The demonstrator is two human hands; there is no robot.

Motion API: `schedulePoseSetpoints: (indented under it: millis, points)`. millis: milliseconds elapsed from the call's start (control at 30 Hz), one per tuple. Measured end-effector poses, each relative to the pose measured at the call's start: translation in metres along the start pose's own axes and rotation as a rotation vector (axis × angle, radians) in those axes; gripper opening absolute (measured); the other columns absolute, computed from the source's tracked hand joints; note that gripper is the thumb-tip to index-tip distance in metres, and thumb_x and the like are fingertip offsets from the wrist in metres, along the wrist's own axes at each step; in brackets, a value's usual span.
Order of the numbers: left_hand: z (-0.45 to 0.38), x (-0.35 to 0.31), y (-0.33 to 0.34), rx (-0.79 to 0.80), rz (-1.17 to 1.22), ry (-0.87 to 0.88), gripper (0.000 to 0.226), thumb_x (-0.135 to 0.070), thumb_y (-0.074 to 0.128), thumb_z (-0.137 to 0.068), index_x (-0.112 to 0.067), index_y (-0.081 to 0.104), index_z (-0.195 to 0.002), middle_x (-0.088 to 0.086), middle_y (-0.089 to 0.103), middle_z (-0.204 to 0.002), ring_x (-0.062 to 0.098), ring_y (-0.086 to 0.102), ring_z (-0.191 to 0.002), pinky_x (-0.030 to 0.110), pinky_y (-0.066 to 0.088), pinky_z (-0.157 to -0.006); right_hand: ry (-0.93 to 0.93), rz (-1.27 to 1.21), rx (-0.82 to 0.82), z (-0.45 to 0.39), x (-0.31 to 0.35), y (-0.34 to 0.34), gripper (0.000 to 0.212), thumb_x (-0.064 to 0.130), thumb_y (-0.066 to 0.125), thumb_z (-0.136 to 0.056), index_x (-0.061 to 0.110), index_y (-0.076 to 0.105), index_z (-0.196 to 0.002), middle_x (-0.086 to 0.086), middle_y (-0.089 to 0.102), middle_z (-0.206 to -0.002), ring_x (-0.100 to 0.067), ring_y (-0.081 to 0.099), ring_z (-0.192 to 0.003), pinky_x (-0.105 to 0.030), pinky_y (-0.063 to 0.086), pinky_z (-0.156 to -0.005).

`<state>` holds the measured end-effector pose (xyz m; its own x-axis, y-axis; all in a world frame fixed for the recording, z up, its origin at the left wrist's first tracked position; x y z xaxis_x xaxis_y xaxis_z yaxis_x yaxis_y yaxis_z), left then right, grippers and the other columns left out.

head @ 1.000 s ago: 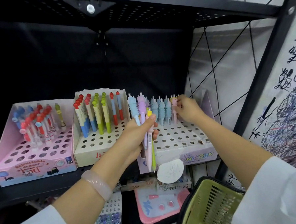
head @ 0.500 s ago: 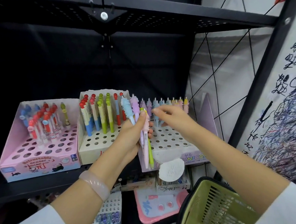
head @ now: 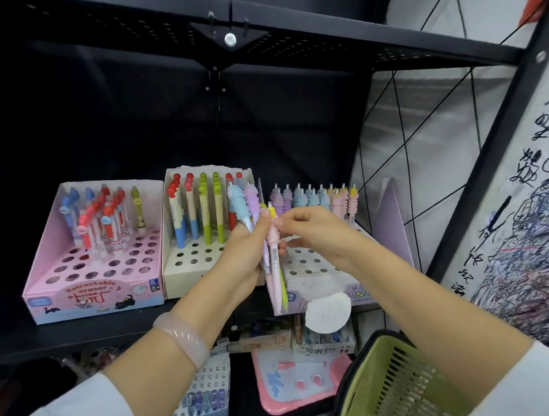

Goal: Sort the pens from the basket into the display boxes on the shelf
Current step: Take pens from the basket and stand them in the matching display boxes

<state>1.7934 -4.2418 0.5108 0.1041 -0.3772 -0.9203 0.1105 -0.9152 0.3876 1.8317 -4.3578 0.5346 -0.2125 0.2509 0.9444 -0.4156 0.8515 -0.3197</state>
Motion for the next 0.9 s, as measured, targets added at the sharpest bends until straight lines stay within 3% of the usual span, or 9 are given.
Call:
schedulePoseSetpoints:
  millis: [100,200,267,367,433,500,633,767,900]
  points:
    - [0.0,0.001,0.001,-0.01,-0.086,0.01,0.025,-0.028,0.045,-0.097,-0.008,0.059,-0.102,0.01,0.067,-0.073,0.014,0.063,-0.055,0.027,0.055,-0.057,-0.003,-0.155,-0.06,-0.003,0.0,-0.005,0.012,0.015,0.054,-0.092,0.009,0.063,-0.087,-0.003,0.067,-0.08,-0.012,0.064,-0.077,-0.026,0.053,-0.079]
    - [-0.001,0.002,0.003,-0.012,-0.116,0.018,0.013,-0.014,0.046,-0.097,-0.004,0.053,-0.1,0.011,0.059,-0.068,0.011,0.059,-0.047,0.022,0.051,-0.048,-0.033,-0.407,-0.191,-0.009,0.002,-0.026,0.012,0.015,0.053,-0.094,0.005,0.059,-0.09,-0.002,0.069,-0.076,-0.013,0.068,-0.075,-0.023,0.055,-0.072]
    - [-0.002,0.0,0.006,0.003,-0.102,0.011,0.008,-0.005,0.044,-0.096,-0.002,0.051,-0.097,0.01,0.056,-0.069,0.009,0.056,-0.044,0.022,0.051,-0.047,-0.066,-0.434,-0.35,-0.013,0.002,-0.047,0.017,0.019,0.055,-0.093,0.003,0.057,-0.098,-0.003,0.07,-0.08,-0.008,0.069,-0.071,-0.017,0.054,-0.065]
    - [-0.005,-0.002,0.01,0.019,-0.078,0.004,0.015,0.001,0.042,-0.095,-0.003,0.052,-0.084,0.01,0.056,-0.069,0.008,0.055,-0.043,0.021,0.05,-0.047,-0.097,-0.207,-0.608,-0.018,-0.007,-0.082,0.013,0.019,0.058,-0.092,0.007,0.058,-0.097,0.0,0.069,-0.074,-0.011,0.069,-0.069,-0.024,0.057,-0.068]
    - [-0.008,-0.002,0.012,0.018,-0.037,-0.009,0.014,0.0,0.044,-0.094,-0.002,0.053,-0.084,0.01,0.056,-0.07,0.008,0.055,-0.042,0.02,0.051,-0.046,-0.103,0.02,-0.723,-0.02,-0.014,-0.102,0.009,0.018,0.057,-0.092,0.011,0.061,-0.088,-0.004,0.067,-0.072,-0.027,0.068,-0.077,-0.041,0.056,-0.081]
    - [-0.01,-0.001,0.012,0.013,-0.023,-0.017,0.01,-0.002,0.046,-0.094,-0.001,0.054,-0.087,0.009,0.056,-0.068,0.009,0.055,-0.043,0.021,0.051,-0.046,-0.121,0.174,-0.802,-0.022,-0.021,-0.116,0.011,0.016,0.055,-0.092,0.007,0.06,-0.088,-0.015,0.065,-0.074,-0.037,0.065,-0.087,-0.046,0.053,-0.086]
    - [-0.014,0.006,0.012,0.019,-0.043,-0.035,0.005,-0.006,0.051,-0.093,-0.004,0.055,-0.093,0.001,0.059,-0.048,0.011,0.059,-0.044,0.021,0.05,-0.047,-0.168,0.348,-0.826,-0.027,-0.033,-0.122,0.016,0.017,0.053,-0.093,0.005,0.057,-0.103,-0.021,0.067,-0.084,-0.035,0.065,-0.083,-0.028,0.049,-0.069]
    - [-0.017,0.01,0.013,0.022,-0.038,-0.046,0.003,-0.007,0.054,-0.092,-0.005,0.056,-0.091,-0.002,0.058,-0.046,0.011,0.059,-0.045,0.021,0.05,-0.048,-0.204,0.485,-0.791,-0.034,-0.032,-0.124,0.022,0.017,0.053,-0.094,0.002,0.057,-0.109,-0.018,0.067,-0.09,-0.031,0.064,-0.084,-0.036,0.051,-0.076]
    - [-0.018,0.011,0.015,0.023,-0.035,-0.024,0.003,-0.005,0.055,-0.091,-0.003,0.057,-0.09,0.004,0.062,-0.055,0.011,0.062,-0.048,0.021,0.051,-0.048,-0.16,0.636,-0.691,-0.038,-0.039,-0.121,0.022,0.017,0.052,-0.094,0.002,0.057,-0.109,-0.018,0.067,-0.091,-0.032,0.062,-0.086,-0.03,0.045,-0.071]
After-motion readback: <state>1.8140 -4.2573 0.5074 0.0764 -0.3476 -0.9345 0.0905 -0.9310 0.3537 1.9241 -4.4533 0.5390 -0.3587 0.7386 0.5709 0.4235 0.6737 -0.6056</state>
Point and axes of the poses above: each hand's wrist, its own z-axis away from the middle knuckle, its own y-axis out of the palm, x = y × z, the point moved 2 cm from there along -z, towards the middle knuckle
